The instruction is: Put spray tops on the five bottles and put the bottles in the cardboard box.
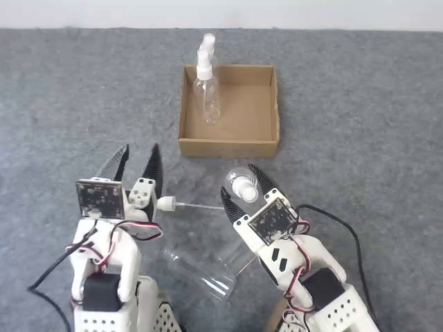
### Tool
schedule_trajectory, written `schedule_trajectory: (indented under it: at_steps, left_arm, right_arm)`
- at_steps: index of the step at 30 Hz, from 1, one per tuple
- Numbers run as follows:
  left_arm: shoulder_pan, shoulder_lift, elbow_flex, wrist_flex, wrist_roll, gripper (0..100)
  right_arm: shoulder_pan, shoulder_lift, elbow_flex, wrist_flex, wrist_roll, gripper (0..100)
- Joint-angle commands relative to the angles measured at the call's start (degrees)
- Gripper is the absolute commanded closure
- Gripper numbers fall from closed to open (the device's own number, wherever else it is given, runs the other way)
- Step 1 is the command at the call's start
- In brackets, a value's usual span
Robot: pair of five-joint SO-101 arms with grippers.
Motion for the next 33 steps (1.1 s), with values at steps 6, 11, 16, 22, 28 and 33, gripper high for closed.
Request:
schedule_trajectory:
  at_steps: [6, 11, 16, 22, 28, 33]
  left_arm:
    - [-9.67, -0.97, -2.95, 7.91, 1.23, 83]
    - [-12.13, -0.97, 1.10, 7.47, 1.23, 83]
    - [-14.07, -0.97, 5.58, 1.23, 1.14, 83]
    - [-14.51, -0.97, 7.16, 0.26, 0.88, 83]
    - [-14.42, -0.97, 7.78, 0.18, 0.88, 83]
    - [-14.42, -0.97, 7.87, 0.18, 0.88, 83]
  right_arm:
    - [0.75, -1.80, 1.05, 1.63, -0.44, 89.8]
    - [0.75, -1.80, 1.05, 1.98, -0.44, 89.8]
    - [0.84, -1.80, 0.88, 1.98, -0.44, 89.8]
    - [5.58, -1.80, -3.60, 5.14, -4.04, 89.9]
    - [5.85, -1.71, -12.66, 10.86, -5.01, 89.9]
    - [5.67, -1.63, -16.70, 10.77, -4.84, 89.9]
